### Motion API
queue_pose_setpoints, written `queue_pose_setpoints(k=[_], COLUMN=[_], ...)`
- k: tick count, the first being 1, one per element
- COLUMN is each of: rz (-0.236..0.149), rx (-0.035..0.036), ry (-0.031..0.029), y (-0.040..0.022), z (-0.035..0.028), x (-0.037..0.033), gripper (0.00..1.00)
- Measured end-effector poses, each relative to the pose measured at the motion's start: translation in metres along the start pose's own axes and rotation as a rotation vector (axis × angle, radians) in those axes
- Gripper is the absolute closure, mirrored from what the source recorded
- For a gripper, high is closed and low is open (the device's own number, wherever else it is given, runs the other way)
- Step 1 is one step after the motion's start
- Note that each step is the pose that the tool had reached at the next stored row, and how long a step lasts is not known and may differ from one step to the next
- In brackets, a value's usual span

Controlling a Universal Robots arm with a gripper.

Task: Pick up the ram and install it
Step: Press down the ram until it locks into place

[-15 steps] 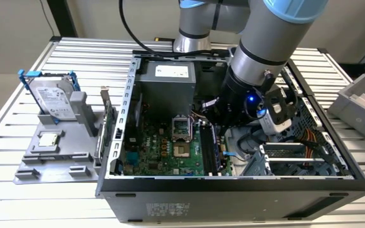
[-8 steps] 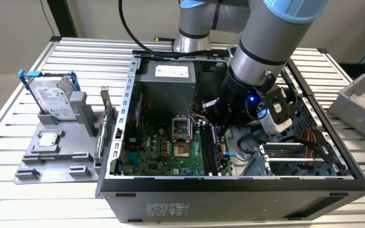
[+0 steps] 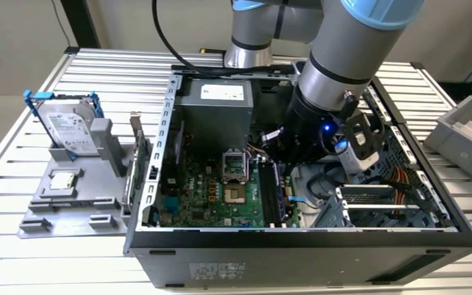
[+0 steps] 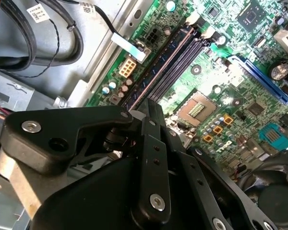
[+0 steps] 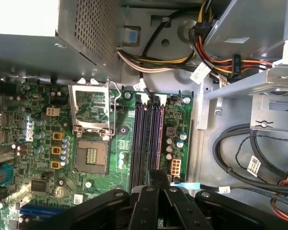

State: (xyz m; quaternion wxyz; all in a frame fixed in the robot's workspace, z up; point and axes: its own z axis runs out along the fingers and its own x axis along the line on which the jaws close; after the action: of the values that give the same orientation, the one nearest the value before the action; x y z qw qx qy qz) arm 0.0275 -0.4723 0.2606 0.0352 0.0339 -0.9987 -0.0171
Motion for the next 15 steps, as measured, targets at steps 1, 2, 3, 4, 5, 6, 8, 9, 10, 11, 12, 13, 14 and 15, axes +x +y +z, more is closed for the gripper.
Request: queue_pose_setpoints(k=[1,2,3,4,5,6,8,9,10,11,12,13,14,15], rz=[-0.008,-0.015,-0.023,-0.031,-0.039,-0.047,-0.074,-0.087,-0.101,-0.105,-0.110,-0.116,-0.122,-0.130], rx=[0.0006,0.0011,0.0016,0.0022,0.0028,0.0033,0.0052,0.0061,0.0070,0.0073,0.0076,0.0081,0.0085,0.0090], ry=[0.0003,0.0006,0.0009,0.0012,0.0015,0.0018,0.0028,0.0032,0.0037,0.0039,0.0041,0.0043,0.0045,0.0048], y=[0.0000,0.0000,0.0000,0.0000,0.0000,0.0000,0.0000,0.0000,0.0000,0.0000,0.0000,0.0000,0.0000,0.0000], z=[0.0000,0.0000,0.0000,0.0000,0.0000,0.0000,-0.0001,-0.0001,-0.0001,-0.0002,-0.0001,-0.0002,-0.0001,-0.0002], x=[0.0000,0.0000,0.0000,0.0000,0.0000,0.0000,0.0000,0.0000,0.0000,0.0000,0.0000,0.0000,0.0000,0.0000], gripper=[1.00,1.00,1.00,1.00,1.00,1.00,1.00,1.00,1.00,1.00,1.00,1.00,1.00,1.00])
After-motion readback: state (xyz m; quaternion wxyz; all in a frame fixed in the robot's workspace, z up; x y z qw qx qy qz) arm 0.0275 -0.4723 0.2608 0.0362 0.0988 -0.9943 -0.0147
